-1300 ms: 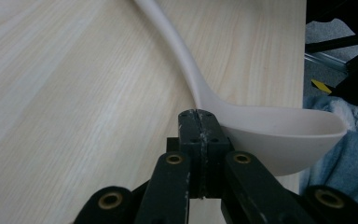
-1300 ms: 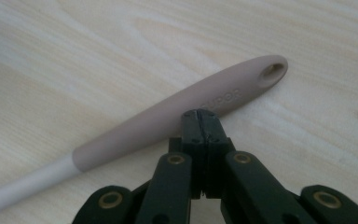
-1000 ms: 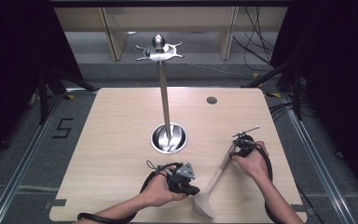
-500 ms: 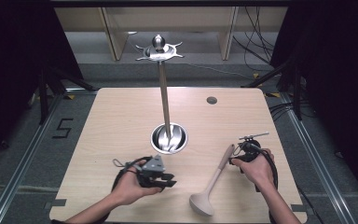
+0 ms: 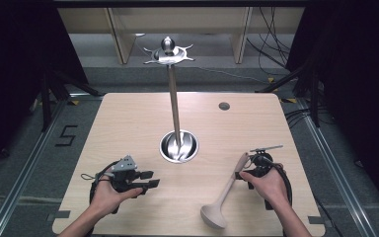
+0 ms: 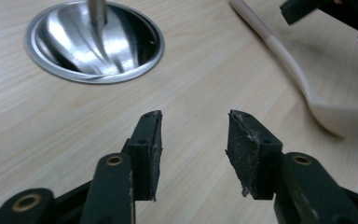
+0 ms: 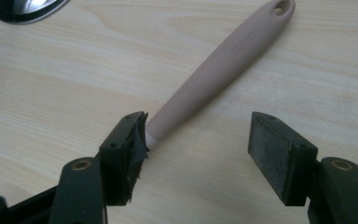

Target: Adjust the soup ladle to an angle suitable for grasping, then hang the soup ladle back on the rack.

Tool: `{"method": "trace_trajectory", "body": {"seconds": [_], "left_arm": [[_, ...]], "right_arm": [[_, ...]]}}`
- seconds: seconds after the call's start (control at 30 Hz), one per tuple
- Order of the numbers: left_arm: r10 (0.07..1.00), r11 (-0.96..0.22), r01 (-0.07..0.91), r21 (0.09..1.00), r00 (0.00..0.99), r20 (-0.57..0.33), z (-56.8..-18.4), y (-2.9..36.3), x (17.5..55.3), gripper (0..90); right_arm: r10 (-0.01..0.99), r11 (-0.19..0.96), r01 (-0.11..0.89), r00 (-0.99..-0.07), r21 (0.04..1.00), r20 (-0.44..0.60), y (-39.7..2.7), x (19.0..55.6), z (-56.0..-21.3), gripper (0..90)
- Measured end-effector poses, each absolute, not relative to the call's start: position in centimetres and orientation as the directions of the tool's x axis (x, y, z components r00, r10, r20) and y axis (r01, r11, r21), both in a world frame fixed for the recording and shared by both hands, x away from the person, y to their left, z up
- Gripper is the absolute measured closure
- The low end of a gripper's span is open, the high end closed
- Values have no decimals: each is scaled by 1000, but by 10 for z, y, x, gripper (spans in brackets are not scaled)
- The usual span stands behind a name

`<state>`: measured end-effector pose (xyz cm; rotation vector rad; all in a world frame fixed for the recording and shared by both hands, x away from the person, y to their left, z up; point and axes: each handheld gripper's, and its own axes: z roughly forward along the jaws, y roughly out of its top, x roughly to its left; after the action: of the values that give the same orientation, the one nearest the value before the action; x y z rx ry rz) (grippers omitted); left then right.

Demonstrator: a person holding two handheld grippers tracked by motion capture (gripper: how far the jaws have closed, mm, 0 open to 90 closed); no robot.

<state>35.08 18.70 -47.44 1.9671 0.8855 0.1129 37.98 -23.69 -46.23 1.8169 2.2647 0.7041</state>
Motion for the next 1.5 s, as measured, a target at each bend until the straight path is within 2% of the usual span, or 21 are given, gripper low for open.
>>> {"method": "trace_trajectory", "body": {"seconds": [0.1,0.33,0.37,0.4,0.7,0.77,0.8,0.9,0.97,1.0,1.03,1.2,1.23,1.3,1.33,1.5], "left_arm": [[636,-202,576,792,692,-341,-476,192,352,497],[651,-196,545,815,694,-308,-475,197,351,433],[653,-199,542,817,694,-302,-474,195,351,427],[650,-199,542,816,696,-304,-474,195,352,423],[659,-208,538,817,694,-289,-473,190,354,341],[657,-207,536,818,696,-290,-473,190,354,337],[654,-209,538,817,698,-292,-473,190,354,335],[651,-208,536,818,700,-293,-474,191,354,333],[651,-216,537,816,702,-290,-474,192,354,332],[646,-220,537,814,706,-291,-473,193,354,332],[645,-219,536,816,707,-291,-473,193,354,333],[645,-221,534,816,708,-289,-474,193,354,334],[643,-226,533,815,710,-286,-475,192,355,335],[647,-225,542,810,705,-292,-475,190,355,336],[642,-235,543,806,710,-291,-475,191,356,336],[640,-234,538,810,712,-288,-476,189,355,337]], "right_arm": [[943,153,890,-262,430,205,-235,377,-461,374],[944,168,893,-268,418,193,-231,380,-462,377],[945,149,903,-250,404,211,-230,382,-464,376],[952,72,931,-171,359,252,-224,382,-461,374],[951,39,953,-128,302,280,-218,393,-466,373],[959,45,956,-123,291,255,-219,395,-468,373],[954,12,961,-95,278,284,-217,395,-466,373],[964,-23,970,-42,241,261,-216,398,-468,376],[960,-27,973,-39,230,278,-215,400,-468,376],[961,7,963,-81,269,264,-216,400,-469,376],[961,-29,972,-37,232,274,-210,403,-466,376],[967,-11,974,-47,228,249,-204,409,-470,381],[968,22,968,-83,249,237,-203,410,-475,382],[966,-21,974,-38,226,256,-197,409,-475,384],[968,17,974,-72,225,239,-200,409,-476,384],[975,17,976,-64,216,212,-198,410,-477,402]]}}
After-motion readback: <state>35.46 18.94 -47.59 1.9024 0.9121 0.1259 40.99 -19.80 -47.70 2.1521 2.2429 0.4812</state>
